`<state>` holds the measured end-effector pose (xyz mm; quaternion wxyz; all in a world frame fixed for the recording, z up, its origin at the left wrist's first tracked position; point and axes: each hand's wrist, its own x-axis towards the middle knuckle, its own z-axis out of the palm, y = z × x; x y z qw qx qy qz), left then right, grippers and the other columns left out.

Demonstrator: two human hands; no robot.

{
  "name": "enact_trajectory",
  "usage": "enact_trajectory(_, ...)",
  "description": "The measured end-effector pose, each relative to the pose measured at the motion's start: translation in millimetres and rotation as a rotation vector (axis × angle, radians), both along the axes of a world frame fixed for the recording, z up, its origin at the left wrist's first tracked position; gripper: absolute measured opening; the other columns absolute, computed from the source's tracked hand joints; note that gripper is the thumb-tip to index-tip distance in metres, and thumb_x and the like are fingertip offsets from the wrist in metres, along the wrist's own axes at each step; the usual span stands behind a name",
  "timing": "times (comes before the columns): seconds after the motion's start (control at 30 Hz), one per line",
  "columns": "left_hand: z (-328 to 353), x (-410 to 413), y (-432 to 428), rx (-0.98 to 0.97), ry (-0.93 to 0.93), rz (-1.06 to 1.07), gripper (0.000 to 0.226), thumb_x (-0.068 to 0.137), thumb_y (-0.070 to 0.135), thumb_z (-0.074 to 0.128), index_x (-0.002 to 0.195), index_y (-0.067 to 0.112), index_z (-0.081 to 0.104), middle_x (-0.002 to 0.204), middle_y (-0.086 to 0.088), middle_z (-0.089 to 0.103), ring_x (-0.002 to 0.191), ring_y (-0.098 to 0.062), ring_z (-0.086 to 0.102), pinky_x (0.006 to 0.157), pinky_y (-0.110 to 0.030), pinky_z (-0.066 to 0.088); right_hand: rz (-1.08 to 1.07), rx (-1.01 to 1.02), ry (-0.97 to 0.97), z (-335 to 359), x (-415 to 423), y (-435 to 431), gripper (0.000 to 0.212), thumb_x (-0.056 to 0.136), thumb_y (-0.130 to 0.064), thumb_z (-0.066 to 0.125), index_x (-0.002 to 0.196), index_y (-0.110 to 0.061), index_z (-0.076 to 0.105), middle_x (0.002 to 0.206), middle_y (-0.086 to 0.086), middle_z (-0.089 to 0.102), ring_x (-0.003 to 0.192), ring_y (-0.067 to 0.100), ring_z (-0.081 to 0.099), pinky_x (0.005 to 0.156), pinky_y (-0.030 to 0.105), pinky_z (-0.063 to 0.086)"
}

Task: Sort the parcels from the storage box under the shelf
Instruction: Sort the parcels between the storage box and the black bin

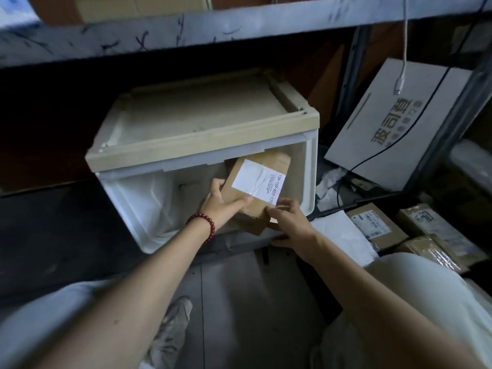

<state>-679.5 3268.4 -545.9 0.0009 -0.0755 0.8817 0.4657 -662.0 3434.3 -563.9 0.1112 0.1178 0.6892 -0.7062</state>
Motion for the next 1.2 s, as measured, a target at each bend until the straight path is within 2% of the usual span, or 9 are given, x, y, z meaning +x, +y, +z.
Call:
enact_trajectory(0.07,6,13,-1,-0.012,-0.001,0.002,0.06,0.068,0.053,0.077,0.11,0.029,0.041,0.093,0.018,0.055,0.09,-0.009,0.057,0.069,-0.024,0.045,0.042,-0.019,-0.02,1,12,2,0.036,0.095,-0.03,0.056,0.126,-0.021,0.042,0.118,-0.003,0.057,0.109,0.018,0.059,0.066,0.033,0.049)
enact_trajectory(0.17,9,39,0,-0.048,-0.029,-0.013,0.068,0.062,0.059,0.079,0.111,0.03,0.042,0.101,0.013,0.06,0.095,-0.013,0.059,0.08,-0.029,0.05,0.056,-0.02,-0.052,-4,29,5,0.027,0.095,-0.033,0.054,0.119,-0.024,0.045,0.119,-0.002,0.059,0.111,0.021,0.058,0.074,0.038,0.049)
enact_trajectory(0.3,7,73,2,-0.054,-0.019,0.044,0.067,0.062,0.06,0.078,0.111,0.034,0.041,0.099,0.015,0.06,0.091,-0.01,0.057,0.065,-0.021,0.043,0.059,-0.056,-0.052,-10,43,4,0.013,0.095,-0.027,0.054,0.106,-0.023,0.049,0.11,0.003,0.065,0.098,0.023,0.063,0.076,0.04,0.05)
enact_trajectory(0.43,7,89,-1,-0.088,0.053,0.089,0.069,0.062,0.055,0.08,0.115,0.035,0.042,0.106,0.012,0.06,0.098,-0.014,0.058,0.08,-0.028,0.048,0.082,-0.089,-0.038,-15,50,0,0.018,0.094,-0.023,0.056,0.11,-0.024,0.049,0.112,0.006,0.066,0.104,0.029,0.063,0.076,0.043,0.051)
enact_trajectory(0.63,5,102,0,-0.236,0.202,0.05,0.078,0.059,0.051,0.082,0.123,0.034,0.04,0.12,0.011,0.059,0.106,-0.013,0.056,0.088,-0.03,0.047,0.12,-0.196,-0.019,-22,55,-6,0.034,0.094,-0.028,0.057,0.125,-0.032,0.044,0.075,-0.005,0.068,0.097,0.019,0.066,0.074,0.039,0.053)
enact_trajectory(0.8,-1,109,-13,-0.271,0.179,0.079,0.081,0.051,0.059,0.082,0.117,0.036,0.039,0.112,0.015,0.06,0.101,-0.01,0.058,0.08,-0.027,0.05,0.119,-0.151,-0.023,-25,55,-12,0.034,0.09,-0.035,0.062,0.12,-0.035,0.046,0.079,-0.016,0.072,0.099,0.018,0.068,0.084,0.047,0.054)
enact_trajectory(0.93,-7,121,-33,-0.3,0.139,0.098,0.089,0.047,0.063,0.081,0.123,0.038,0.044,0.12,0.017,0.053,0.104,-0.005,0.051,0.081,-0.025,0.047,0.189,-0.097,-0.052,-32,67,-23,0.04,0.086,-0.039,0.066,0.121,-0.034,0.047,0.108,-0.013,0.065,0.093,0.011,0.068,0.074,0.04,0.055)
enact_trajectory(1.07,-4,135,-46,-0.389,0.086,0.146,0.099,0.041,0.072,0.074,0.13,0.039,0.045,0.125,0.019,0.048,0.111,-0.005,0.05,0.086,-0.029,0.049,0.281,-0.08,-0.044,-33,75,-32,0.039,0.082,-0.048,0.067,0.115,-0.042,0.047,0.127,-0.016,0.055,0.109,0.012,0.062,0.08,0.045,0.053)
enact_trajectory(1.2,6,140,-43,-0.535,0.026,0.215,0.113,0.028,0.087,0.061,0.13,0.043,0.037,0.127,0.02,0.048,0.113,-0.01,0.052,0.082,-0.028,0.047,0.344,-0.026,-0.029,-26,81,-39,0.03,0.082,-0.055,0.063,0.108,-0.053,0.048,0.132,-0.021,0.047,0.117,0.012,0.051,0.074,0.039,0.049)
